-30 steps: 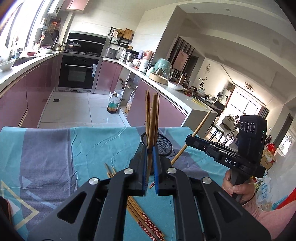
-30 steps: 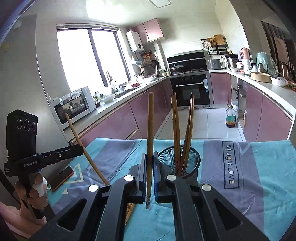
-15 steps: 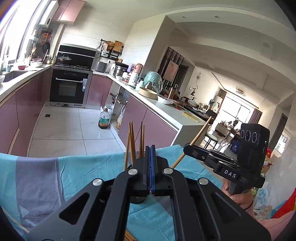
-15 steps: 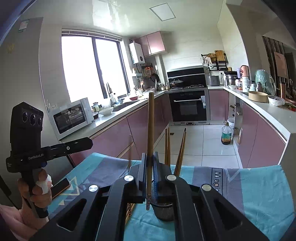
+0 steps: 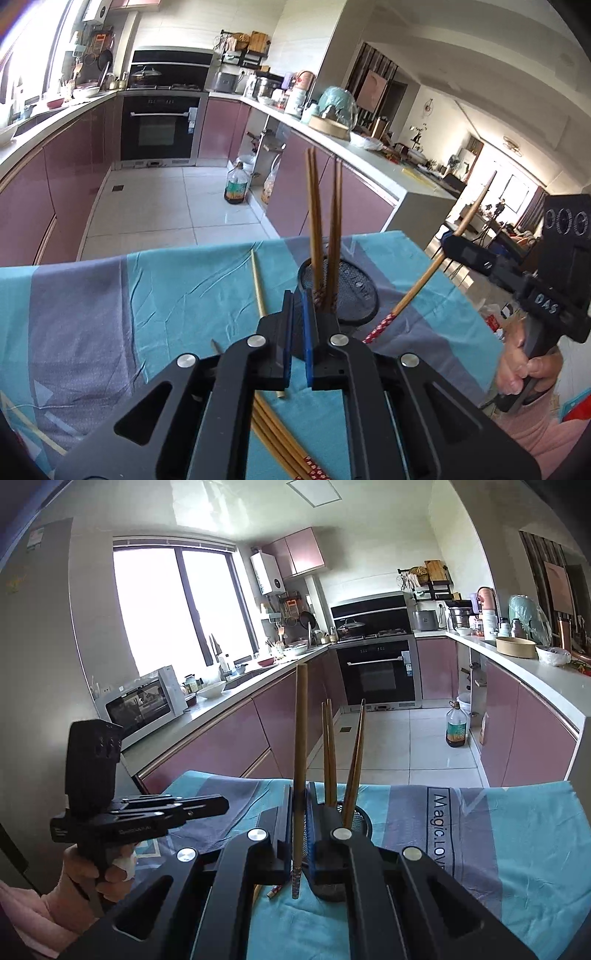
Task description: Organize utensils
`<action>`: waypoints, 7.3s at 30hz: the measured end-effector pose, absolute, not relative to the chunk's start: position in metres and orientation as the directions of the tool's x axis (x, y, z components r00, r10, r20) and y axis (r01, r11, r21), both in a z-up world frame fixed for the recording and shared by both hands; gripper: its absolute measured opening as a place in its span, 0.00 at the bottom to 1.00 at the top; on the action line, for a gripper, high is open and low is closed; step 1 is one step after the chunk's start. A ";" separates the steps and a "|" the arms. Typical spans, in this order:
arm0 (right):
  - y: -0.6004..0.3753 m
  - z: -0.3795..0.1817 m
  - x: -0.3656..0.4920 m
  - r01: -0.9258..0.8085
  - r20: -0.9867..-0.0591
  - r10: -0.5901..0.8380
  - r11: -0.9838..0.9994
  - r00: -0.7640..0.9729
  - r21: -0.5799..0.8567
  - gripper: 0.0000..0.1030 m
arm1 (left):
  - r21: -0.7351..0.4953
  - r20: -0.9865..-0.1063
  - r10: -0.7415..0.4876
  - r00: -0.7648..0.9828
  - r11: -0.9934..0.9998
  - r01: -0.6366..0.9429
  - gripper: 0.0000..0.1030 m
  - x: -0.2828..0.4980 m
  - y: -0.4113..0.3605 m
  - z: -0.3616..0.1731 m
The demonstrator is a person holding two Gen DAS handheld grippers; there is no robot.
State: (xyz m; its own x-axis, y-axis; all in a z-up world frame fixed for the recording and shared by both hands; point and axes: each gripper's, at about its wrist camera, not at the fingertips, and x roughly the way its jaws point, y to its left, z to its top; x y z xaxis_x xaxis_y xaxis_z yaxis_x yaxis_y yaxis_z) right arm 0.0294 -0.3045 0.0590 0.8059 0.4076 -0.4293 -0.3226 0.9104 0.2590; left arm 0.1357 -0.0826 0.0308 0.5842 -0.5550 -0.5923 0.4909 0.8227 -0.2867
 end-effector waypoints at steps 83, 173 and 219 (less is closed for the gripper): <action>-0.300 0.101 0.024 -0.357 -0.360 0.402 0.915 0.842 0.188 0.05 | -0.367 -0.365 -0.681 0.635 0.732 0.574 0.07 0.121 -0.063 0.126; -0.214 -0.076 0.068 -0.273 -0.731 0.400 0.916 0.553 0.294 0.28 | -0.158 -0.774 -0.396 0.494 0.876 0.455 0.45 0.108 -0.076 -0.086; -0.210 -0.060 0.009 -0.386 -0.765 0.425 0.888 0.484 0.249 0.18 | -0.174 -0.776 -0.421 0.470 0.858 0.483 0.37 0.093 -0.082 -0.094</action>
State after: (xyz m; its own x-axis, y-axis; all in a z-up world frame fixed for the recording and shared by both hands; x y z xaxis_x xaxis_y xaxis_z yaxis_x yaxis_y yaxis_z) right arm 0.0089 -0.2102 -0.0596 0.4842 0.4248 -0.7649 -0.3864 0.8882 0.2487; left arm 0.0928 -0.0819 -0.0939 0.4699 -0.4214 -0.7757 0.4829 0.8583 -0.1738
